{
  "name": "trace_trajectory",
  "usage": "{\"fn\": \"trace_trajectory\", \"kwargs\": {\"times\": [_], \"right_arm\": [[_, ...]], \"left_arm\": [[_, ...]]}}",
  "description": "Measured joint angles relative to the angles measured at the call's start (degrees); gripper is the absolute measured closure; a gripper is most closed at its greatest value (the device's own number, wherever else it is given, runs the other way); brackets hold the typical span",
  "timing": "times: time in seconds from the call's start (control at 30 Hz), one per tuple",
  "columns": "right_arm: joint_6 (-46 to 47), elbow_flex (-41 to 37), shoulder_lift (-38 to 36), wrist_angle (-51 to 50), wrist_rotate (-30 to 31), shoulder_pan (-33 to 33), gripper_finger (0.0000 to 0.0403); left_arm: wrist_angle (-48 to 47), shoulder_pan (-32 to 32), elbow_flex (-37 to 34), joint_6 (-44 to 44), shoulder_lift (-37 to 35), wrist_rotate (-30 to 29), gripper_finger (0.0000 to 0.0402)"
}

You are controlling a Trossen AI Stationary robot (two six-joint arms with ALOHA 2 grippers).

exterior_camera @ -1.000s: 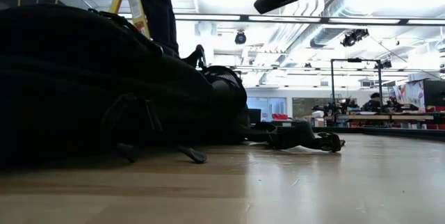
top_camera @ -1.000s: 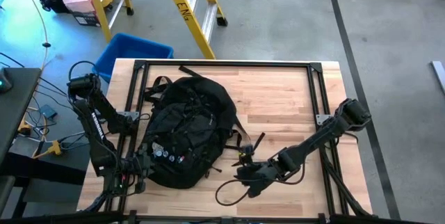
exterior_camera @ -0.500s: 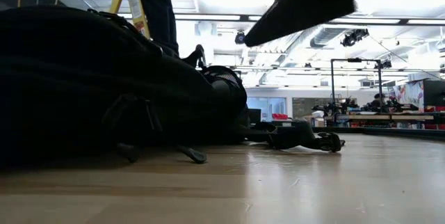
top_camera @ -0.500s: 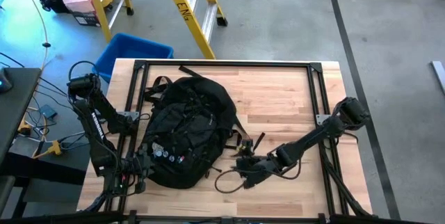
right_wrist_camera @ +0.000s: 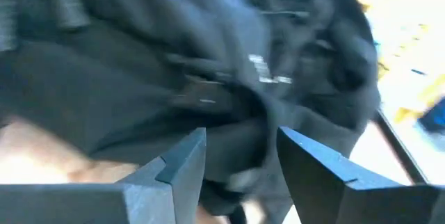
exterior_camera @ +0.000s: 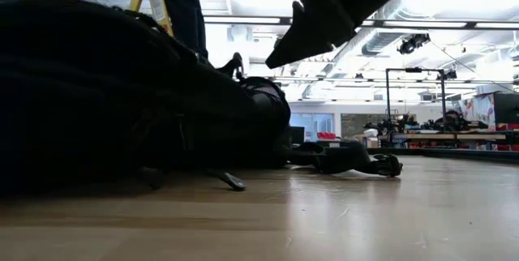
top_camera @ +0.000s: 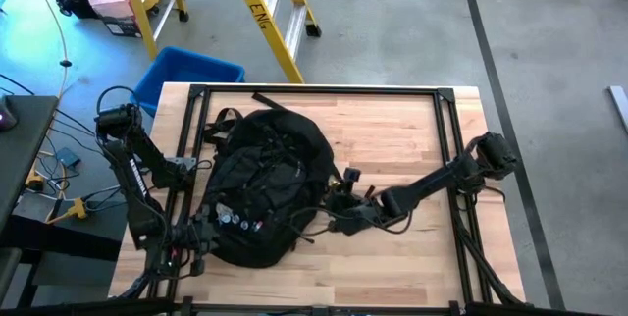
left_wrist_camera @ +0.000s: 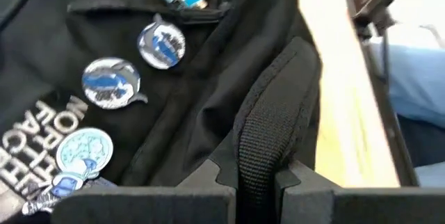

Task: Unpack backpack
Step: Open the black backpack

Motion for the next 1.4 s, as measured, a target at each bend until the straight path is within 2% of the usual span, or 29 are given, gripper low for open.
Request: {"fn": "trace_trajectory", "kwargs": {"times": [0.1, 0.27, 0.37, 0.53, 0.6, 0.8, 0.97, 1.23, 1.4], "right_arm": [[-2.6, 0.0, 0.0, 0.0, -6.1, -0.8, 0.0251], [-3.5, 0.0, 0.0, -0.1, -5.6, -2.0, 0.0270], [-3.2, 0.0, 0.0, 0.4, -3.9, -3.4, 0.0278], [-2.1, 0.2, 0.0, -1.6, -7.5, -6.6, 0.0281], [0.4, 0.2, 0.0, -7.5, -6.2, -7.4, 0.0281], [9.5, 0.1, 0.1, -22.2, 3.0, -7.1, 0.0282], [13.3, 0.1, 0.1, -27.6, 4.1, -5.9, 0.0282], [10.5, 0.3, -1.0, -24.0, 6.2, 1.2, 0.0282], [-2.3, 0.3, -1.0, -9.3, 2.0, 6.1, 0.0282]], "left_arm": [[0.3, -0.2, 3.1, 6.6, 0.0, -3.5, 0.0401], [0.3, -0.8, 6.2, 15.8, -0.1, -9.7, 0.0401], [0.2, -0.8, 6.6, 16.9, -0.5, -10.3, 0.0401], [0.2, -0.8, 6.6, 16.9, -0.6, -10.4, 0.0401], [0.2, -0.8, 6.6, 16.5, -0.6, -10.5, 0.0401], [-0.9, -0.9, 6.6, 16.0, -0.6, -10.6, 0.0401], [-2.8, -0.9, 6.6, 13.8, -0.6, -10.5, 0.0401], [-3.9, -0.9, 6.7, 12.4, -0.6, -10.5, 0.0401], [-5.2, -0.9, 6.7, 10.8, -0.6, -10.5, 0.0401]]}}
